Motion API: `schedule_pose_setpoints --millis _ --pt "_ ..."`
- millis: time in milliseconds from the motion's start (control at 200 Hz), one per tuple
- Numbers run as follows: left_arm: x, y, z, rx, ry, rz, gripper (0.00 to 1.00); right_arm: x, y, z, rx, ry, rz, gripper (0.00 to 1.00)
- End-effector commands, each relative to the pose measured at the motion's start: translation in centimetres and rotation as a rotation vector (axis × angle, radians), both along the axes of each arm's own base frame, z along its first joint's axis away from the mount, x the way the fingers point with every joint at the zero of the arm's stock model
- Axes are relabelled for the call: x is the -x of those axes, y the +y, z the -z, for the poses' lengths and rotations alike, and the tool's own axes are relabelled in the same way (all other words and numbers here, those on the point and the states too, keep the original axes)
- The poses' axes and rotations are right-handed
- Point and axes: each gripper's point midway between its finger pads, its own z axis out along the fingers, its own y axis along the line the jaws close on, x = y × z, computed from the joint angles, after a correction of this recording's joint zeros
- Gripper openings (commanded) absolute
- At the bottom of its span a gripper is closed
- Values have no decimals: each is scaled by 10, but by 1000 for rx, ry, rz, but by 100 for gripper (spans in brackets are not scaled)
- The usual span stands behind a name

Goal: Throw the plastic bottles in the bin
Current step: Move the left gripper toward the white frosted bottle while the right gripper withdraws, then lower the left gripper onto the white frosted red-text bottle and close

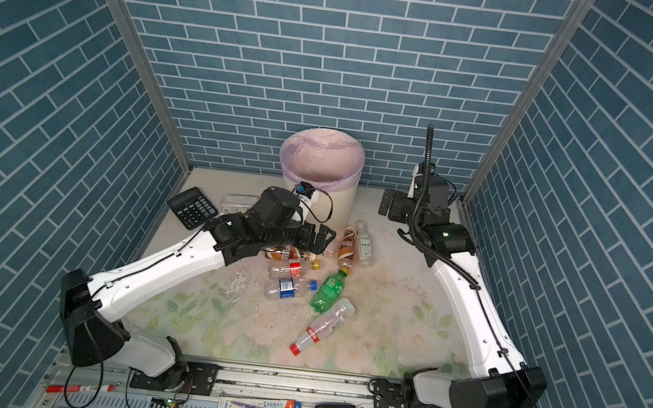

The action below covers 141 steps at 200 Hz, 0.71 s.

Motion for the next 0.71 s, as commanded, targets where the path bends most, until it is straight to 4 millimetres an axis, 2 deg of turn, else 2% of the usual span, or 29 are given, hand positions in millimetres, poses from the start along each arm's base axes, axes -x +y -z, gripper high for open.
schedule_pose_setpoints --millis 0,185,360,700 --pt "16 3 18 -47 17 -11 99 11 -9 15 -40 18 44 99" --pt "44 -9 60 -109 68 25 98 25 -18 47 -50 58 79 99" --pt "62 -18 89 -154 105 46 98 36 -20 76 -72 113 92 99" --pt "99 -38 135 -234 170 100 96 51 -25 100 -102 128 110 99"
